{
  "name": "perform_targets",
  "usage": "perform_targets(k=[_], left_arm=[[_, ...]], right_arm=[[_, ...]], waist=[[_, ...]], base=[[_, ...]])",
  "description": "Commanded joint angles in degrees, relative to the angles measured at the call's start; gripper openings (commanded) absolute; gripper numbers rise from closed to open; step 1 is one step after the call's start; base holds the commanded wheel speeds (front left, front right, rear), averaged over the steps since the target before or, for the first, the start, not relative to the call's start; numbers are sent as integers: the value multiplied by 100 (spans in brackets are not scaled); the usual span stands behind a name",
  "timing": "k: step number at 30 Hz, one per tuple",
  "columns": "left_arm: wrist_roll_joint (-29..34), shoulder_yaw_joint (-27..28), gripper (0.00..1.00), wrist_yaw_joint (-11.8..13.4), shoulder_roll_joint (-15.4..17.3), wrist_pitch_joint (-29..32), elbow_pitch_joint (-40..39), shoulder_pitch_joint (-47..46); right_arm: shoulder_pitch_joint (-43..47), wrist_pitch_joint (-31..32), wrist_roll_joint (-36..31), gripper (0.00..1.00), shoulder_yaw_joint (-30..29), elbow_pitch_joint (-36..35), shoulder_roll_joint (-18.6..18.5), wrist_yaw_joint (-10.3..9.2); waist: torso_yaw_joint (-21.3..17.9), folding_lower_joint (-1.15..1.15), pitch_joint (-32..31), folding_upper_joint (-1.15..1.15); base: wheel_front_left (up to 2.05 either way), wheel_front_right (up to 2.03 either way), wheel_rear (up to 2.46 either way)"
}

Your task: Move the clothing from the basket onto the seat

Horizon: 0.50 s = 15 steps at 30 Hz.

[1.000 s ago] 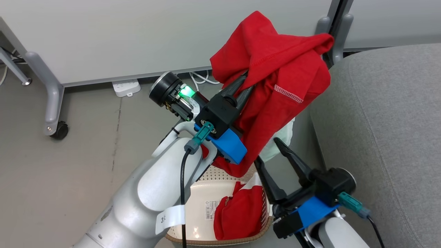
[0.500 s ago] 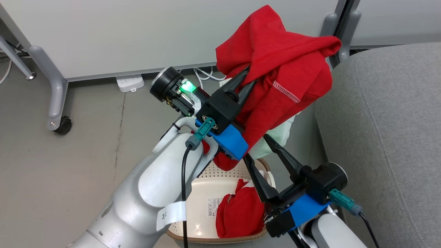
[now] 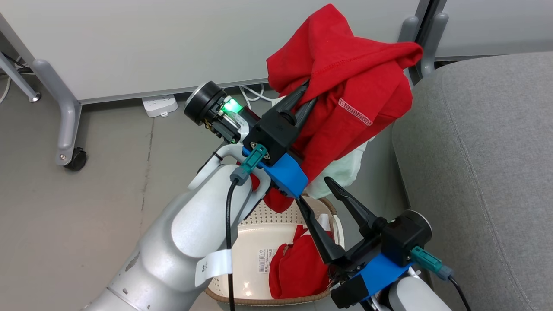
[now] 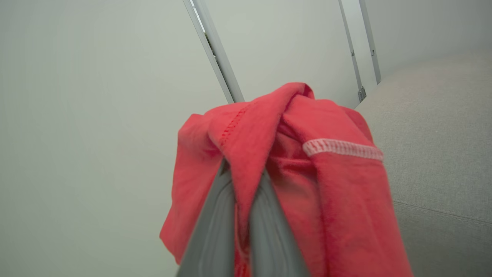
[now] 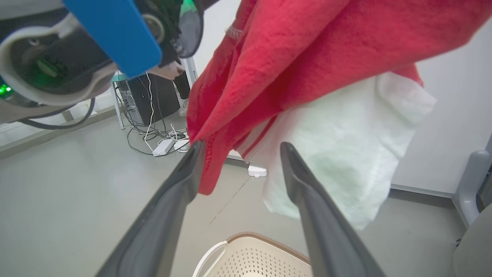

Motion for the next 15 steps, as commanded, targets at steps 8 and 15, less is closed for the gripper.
perform_targets(k=[8,15], left_arm=[[41,48,0,-23,-8,-28,13,12],[54,66,0,-34,-19,-28,-22,37]], right_arm=[[-34,-4,106,100,140,-123,-10,3],[-140,-4,126,100,77,-42,-25,3]], waist=[[10,0,-23,0],[18,0,-34,0]], base=[[0,0,0],[0,0,0]])
